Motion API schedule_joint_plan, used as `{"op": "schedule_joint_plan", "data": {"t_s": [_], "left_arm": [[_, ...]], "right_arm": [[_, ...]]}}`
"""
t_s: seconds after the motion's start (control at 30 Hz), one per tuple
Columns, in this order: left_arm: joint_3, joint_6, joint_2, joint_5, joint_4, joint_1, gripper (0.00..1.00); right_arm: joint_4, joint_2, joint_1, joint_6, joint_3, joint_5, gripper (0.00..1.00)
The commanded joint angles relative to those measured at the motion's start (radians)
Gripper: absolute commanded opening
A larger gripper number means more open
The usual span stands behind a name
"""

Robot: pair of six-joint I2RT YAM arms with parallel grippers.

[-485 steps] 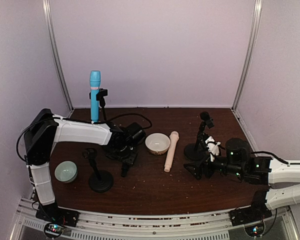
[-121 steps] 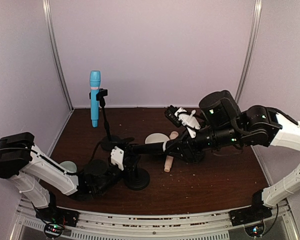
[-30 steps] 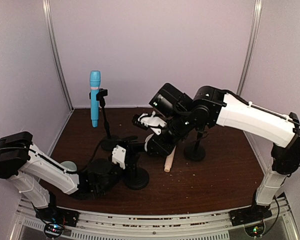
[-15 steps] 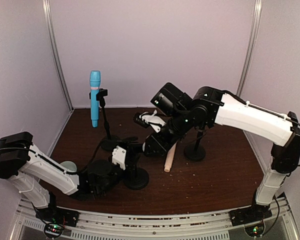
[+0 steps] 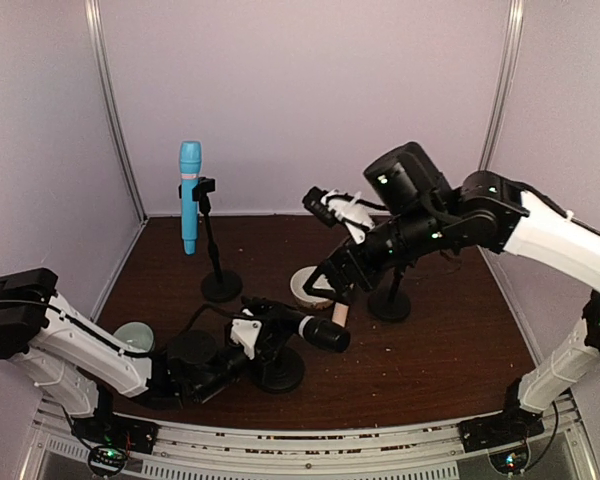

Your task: Attach the microphones to the stand

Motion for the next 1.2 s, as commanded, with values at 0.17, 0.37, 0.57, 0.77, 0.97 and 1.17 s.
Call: {"op": "schedule_joint_plan", "data": {"t_s": [0.17,0.37,0.57,0.77,0.97,1.17], "left_arm": [[0.002,0.057,-0.206,0.331,-0.032,0.226,0.00],[0.090,0.167,-0.232,0.614,-0.162,0.394,0.00],[0.206,0.176,-0.135,0.802,-0.185,0.561,0.00],[0.310,0.149,-0.006,0.934,-0.149,0.657,0.00],[0.404,0.168,0.122,0.919,-0.126,0.683,0.00],[0.469,0.169,0.231,0.872,-0.066,0.710,0.00]], "right_arm": [[0.320,-0.441,-0.006,0.028,-0.507,0.107,0.91],[0.375,-0.588,-0.005,0.066,-0.706,0.145,0.89],[0.403,-0.649,-0.004,0.096,-0.785,0.135,0.87],[0.388,-0.664,-0.004,0.095,-0.795,0.147,0.86],[0.386,-0.660,-0.005,0.105,-0.812,0.140,0.83],[0.368,-0.650,-0.005,0.102,-0.810,0.134,0.81]]}}
